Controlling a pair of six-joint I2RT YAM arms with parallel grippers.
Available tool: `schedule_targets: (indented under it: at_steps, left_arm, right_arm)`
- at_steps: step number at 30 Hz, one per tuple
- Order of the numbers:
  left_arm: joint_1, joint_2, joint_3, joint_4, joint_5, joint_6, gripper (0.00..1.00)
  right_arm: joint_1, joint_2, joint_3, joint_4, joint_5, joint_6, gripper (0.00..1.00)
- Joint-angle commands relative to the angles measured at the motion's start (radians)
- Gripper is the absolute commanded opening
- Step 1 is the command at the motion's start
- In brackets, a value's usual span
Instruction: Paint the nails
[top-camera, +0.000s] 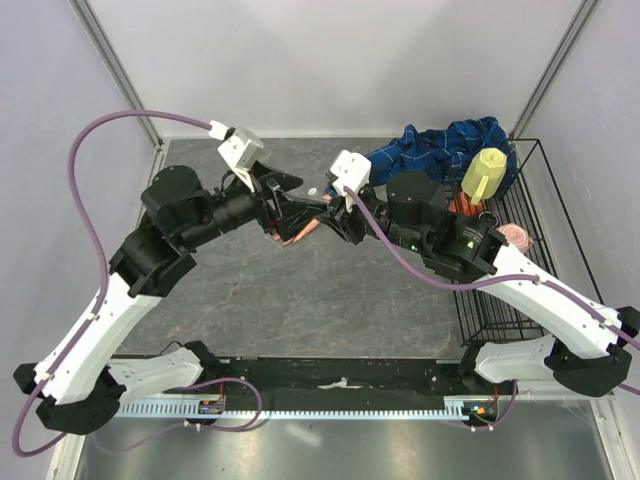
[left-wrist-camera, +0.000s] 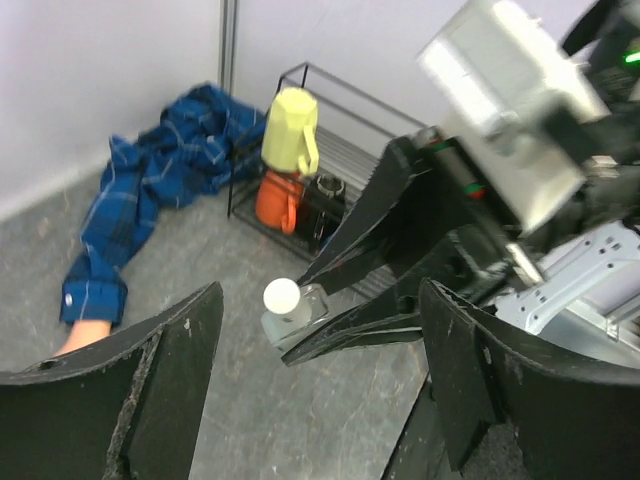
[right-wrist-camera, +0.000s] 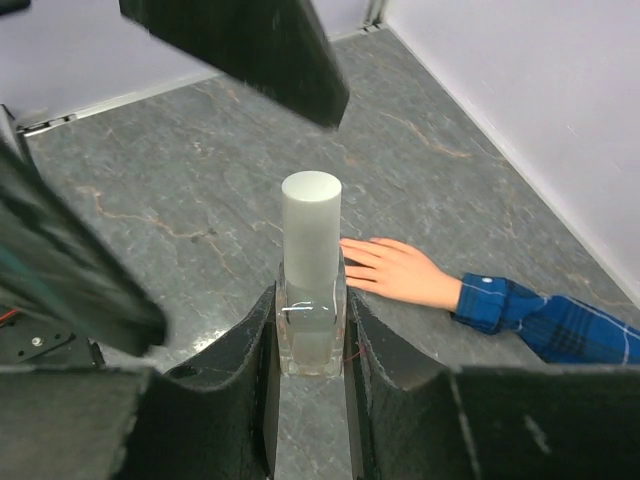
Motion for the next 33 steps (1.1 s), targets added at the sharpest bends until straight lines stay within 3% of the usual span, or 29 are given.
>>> schedule_targets:
  at_steps: [1, 17, 20, 21, 25, 27, 28, 31, 33]
  left_arm:
    - [-0.003, 0.011, 0.027, 0.0, -0.003, -0.035, 0.79]
    - [-0.003, 0.06, 0.007, 0.036, -0.006, -0.088, 0.46]
    - [-0.003, 0.065, 0.01, 0.043, 0.038, -0.085, 0.32]
    - [-0.003, 0.065, 0.007, 0.048, 0.059, -0.083, 0.21]
    - [-0.003, 0.046, -0.036, 0.154, 0.312, -0.04, 0.02]
    - [-0.001, 0.035, -0.059, 0.21, 0.423, -0.02, 0.02]
    - [-0.001, 0.028, -0.077, 0.248, 0.555, -0.002, 0.02]
    - [-0.003, -0.001, -0.163, 0.371, 0.814, -0.015, 0.02]
    - [-0.003, -0.032, -0.208, 0.55, 0.962, -0.101, 0.02]
  right_arm:
    - [-0.001, -0.011, 0.048, 0.034, 0.064, -0.011, 0.0]
    - [0.0, -0.06, 0.005, 0.079, -0.002, 0.024, 0.0]
    - [0.0, -0.06, 0.008, 0.08, -0.002, 0.031, 0.0]
    - [0.0, -0.061, 0.008, 0.08, -0.002, 0.031, 0.0]
    - [0.0, -0.072, -0.004, 0.08, -0.098, 0.031, 0.0]
    - [-0.001, -0.092, -0.018, 0.085, -0.202, 0.023, 0.0]
    - [0.0, -0.101, -0.03, 0.088, -0.245, 0.018, 0.0]
    - [0.0, -0.133, -0.064, 0.1, -0.512, 0.003, 0.0]
    - [0.0, -0.143, -0.082, 0.118, -0.73, 0.027, 0.0]
